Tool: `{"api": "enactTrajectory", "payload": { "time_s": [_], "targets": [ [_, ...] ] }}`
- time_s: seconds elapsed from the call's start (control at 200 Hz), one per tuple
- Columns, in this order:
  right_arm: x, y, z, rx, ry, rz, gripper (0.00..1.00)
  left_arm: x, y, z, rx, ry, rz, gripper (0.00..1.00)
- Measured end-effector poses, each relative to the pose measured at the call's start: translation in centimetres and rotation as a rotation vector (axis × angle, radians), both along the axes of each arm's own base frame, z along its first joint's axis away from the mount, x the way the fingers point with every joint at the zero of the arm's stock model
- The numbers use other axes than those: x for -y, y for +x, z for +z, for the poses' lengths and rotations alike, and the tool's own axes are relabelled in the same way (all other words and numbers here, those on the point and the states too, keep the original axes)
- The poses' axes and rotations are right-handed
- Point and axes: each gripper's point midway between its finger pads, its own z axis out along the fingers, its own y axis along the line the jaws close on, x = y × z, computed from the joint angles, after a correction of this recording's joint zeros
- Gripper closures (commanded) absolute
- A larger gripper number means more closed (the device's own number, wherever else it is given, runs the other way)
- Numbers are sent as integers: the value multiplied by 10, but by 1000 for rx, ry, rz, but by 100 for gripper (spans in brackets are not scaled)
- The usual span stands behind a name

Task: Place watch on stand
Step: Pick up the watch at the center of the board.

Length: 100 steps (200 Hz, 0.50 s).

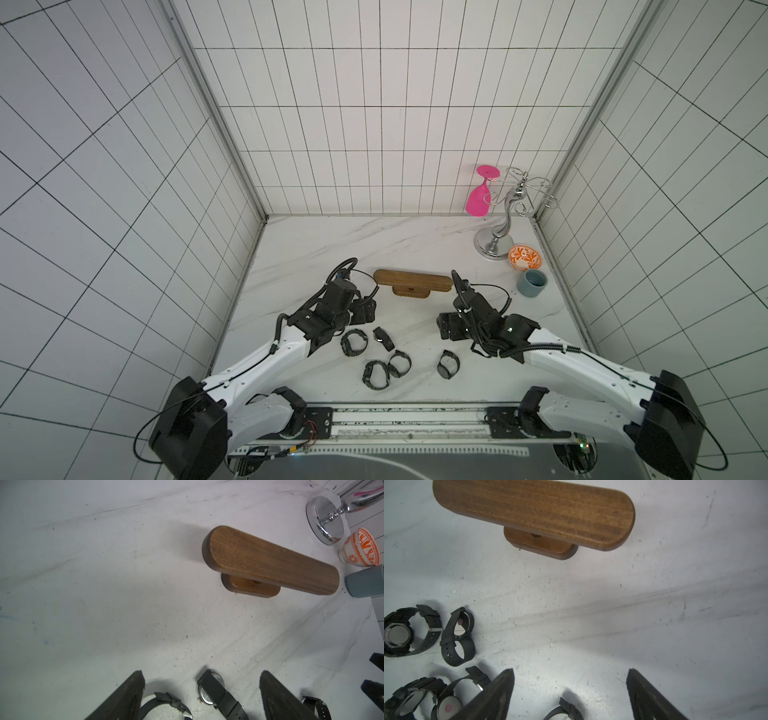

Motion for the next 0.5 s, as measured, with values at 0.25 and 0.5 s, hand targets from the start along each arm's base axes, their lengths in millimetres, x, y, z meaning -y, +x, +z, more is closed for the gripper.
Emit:
{"api": "enactTrajectory", "payload": {
  "time_s": [0.25, 0.5],
  "targets": [
    [10, -25, -28, -92, 7, -65, 28, -5, -5, 0, 10, -8, 21, 14],
    [13, -44, -51, -163, -3, -81, 41, -6, -4, -5, 0, 7, 22, 14]
  ]
}}
